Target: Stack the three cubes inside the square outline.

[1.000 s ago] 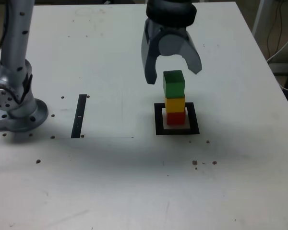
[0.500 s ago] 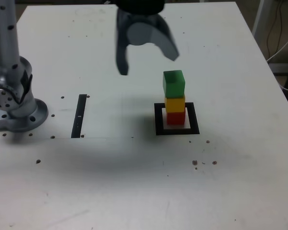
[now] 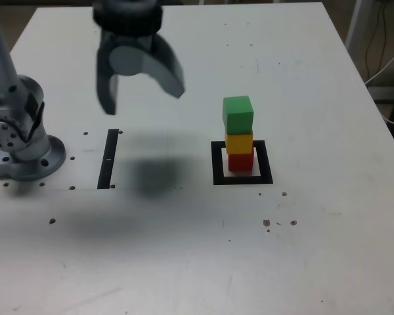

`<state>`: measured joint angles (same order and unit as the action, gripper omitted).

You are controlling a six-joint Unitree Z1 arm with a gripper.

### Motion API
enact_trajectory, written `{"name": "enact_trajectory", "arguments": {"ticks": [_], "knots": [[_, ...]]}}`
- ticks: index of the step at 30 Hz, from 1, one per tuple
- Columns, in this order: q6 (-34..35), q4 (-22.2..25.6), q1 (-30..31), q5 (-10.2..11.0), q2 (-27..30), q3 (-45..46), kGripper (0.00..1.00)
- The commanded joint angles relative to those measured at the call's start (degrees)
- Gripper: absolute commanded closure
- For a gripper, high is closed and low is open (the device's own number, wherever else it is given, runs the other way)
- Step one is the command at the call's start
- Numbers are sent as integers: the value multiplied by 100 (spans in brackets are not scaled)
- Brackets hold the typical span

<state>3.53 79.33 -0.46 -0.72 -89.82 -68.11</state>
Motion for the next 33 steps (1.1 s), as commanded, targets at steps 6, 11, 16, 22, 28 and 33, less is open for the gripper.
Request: {"name": "enact_trajectory", "arguments": {"ticks": [6, 11, 16, 22, 28, 33], "knots": [[-7, -615, 2, -31, 431, 998, 1], [-8, -1174, 2, -7, 557, 1664, 1], [-25, -1615, 2, 24, 601, 2167, 1], [-100, -2011, 2, 17, 601, 2518, 1], [-144, -2353, 2, -23, 540, 2746, 1], [-166, -2431, 2, -39, 523, 2762, 1]]}}
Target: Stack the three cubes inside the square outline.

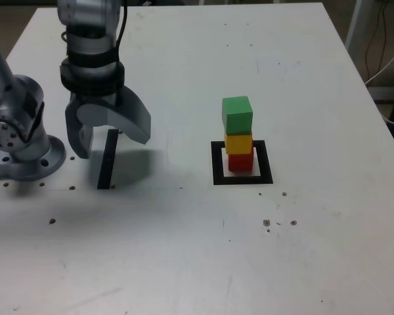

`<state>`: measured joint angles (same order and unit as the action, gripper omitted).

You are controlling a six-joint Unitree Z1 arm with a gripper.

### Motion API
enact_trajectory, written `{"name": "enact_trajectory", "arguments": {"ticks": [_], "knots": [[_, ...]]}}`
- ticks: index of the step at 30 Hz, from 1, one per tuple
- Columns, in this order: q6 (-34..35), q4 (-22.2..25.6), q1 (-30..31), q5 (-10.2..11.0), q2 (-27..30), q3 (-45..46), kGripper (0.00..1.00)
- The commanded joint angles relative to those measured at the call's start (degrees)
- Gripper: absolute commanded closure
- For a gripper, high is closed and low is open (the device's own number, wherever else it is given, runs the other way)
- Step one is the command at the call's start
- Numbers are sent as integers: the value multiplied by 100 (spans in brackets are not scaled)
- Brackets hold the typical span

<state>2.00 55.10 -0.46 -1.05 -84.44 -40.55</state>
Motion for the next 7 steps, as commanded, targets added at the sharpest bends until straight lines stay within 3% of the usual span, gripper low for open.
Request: {"name": "enact_trajectory", "arguments": {"ticks": [1, 7], "knots": [[-14, -7, 2, -5, -11, 7, 1], [-17, 25, 2, -4, 22, 8, 1]]}}
